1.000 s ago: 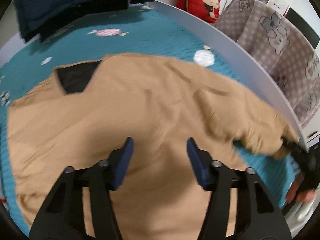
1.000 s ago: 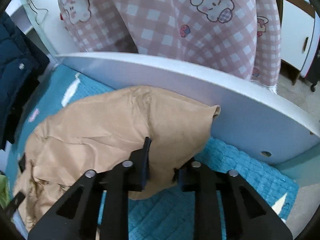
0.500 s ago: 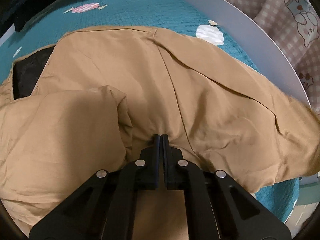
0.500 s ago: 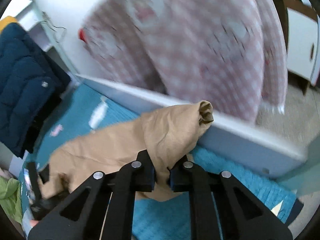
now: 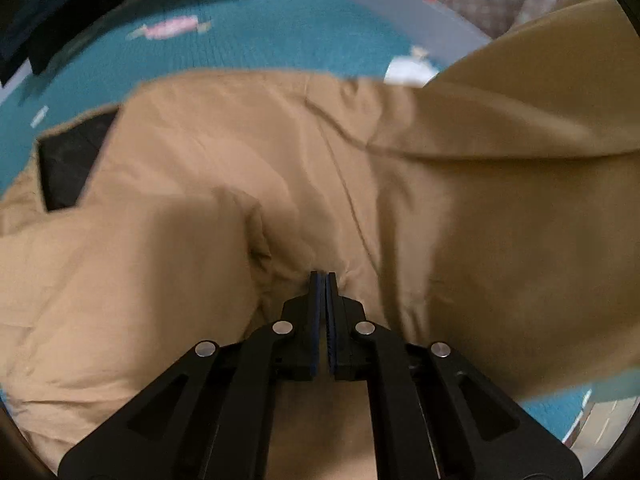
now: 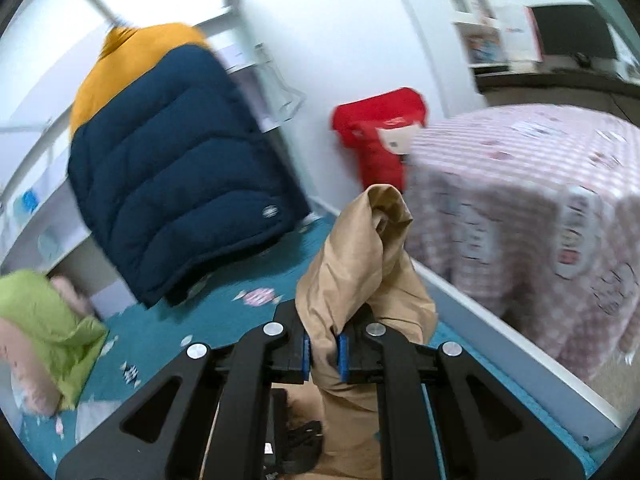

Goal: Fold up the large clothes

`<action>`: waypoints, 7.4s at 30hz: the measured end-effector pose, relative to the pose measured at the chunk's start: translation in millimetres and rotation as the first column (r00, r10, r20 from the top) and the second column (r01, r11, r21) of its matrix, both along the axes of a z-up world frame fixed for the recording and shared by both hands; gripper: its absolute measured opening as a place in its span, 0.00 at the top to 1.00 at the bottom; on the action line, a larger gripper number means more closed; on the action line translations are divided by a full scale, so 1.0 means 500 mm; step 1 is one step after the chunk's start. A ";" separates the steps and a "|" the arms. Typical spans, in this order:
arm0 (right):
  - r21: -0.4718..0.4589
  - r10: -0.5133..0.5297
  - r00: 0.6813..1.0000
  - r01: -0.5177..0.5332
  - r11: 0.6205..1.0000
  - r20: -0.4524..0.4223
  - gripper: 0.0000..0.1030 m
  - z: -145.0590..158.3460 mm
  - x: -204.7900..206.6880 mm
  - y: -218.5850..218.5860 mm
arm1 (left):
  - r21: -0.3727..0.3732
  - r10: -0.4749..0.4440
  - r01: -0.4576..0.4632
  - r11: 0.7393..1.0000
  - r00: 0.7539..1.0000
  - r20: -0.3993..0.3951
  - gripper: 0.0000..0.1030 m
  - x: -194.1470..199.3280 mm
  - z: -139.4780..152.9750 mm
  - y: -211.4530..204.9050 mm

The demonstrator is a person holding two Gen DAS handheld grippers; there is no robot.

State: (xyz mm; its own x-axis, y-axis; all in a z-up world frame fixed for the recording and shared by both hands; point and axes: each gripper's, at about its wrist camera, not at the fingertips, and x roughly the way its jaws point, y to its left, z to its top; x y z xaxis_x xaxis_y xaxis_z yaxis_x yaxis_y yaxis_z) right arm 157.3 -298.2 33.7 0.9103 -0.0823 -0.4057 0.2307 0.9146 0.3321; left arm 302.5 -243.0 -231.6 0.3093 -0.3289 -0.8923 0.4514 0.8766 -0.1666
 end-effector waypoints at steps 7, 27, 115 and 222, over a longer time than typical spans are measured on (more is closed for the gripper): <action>-0.029 0.150 0.988 -0.151 0.988 -0.046 0.91 -0.011 0.045 0.130 | -0.017 0.056 -0.055 0.998 0.998 0.040 0.95 -0.027 0.098 0.165; 0.176 0.601 0.744 -0.576 0.798 -0.292 0.34 -0.285 0.227 0.515 | 0.043 0.503 -0.505 0.862 0.863 0.053 0.92 -0.110 0.111 0.693; 0.167 0.261 0.859 -0.207 0.964 -0.441 0.22 -0.341 0.322 0.039 | -0.094 0.320 -0.311 0.946 0.941 0.109 0.29 0.090 0.102 0.561; 0.079 0.224 0.835 -0.214 0.974 -0.502 0.71 -0.337 -0.343 0.163 | 0.065 0.319 -0.332 0.941 0.935 0.155 0.73 -0.542 0.104 0.715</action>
State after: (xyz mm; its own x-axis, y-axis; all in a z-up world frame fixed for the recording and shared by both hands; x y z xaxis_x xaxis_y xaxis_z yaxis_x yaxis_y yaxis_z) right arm -14.0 -216.9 -134.6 0.5726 0.1072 -0.8128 0.1651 0.9560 0.2424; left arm 31.3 114.6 -179.5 0.5105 -0.1105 -0.8527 0.1516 0.9877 -0.0373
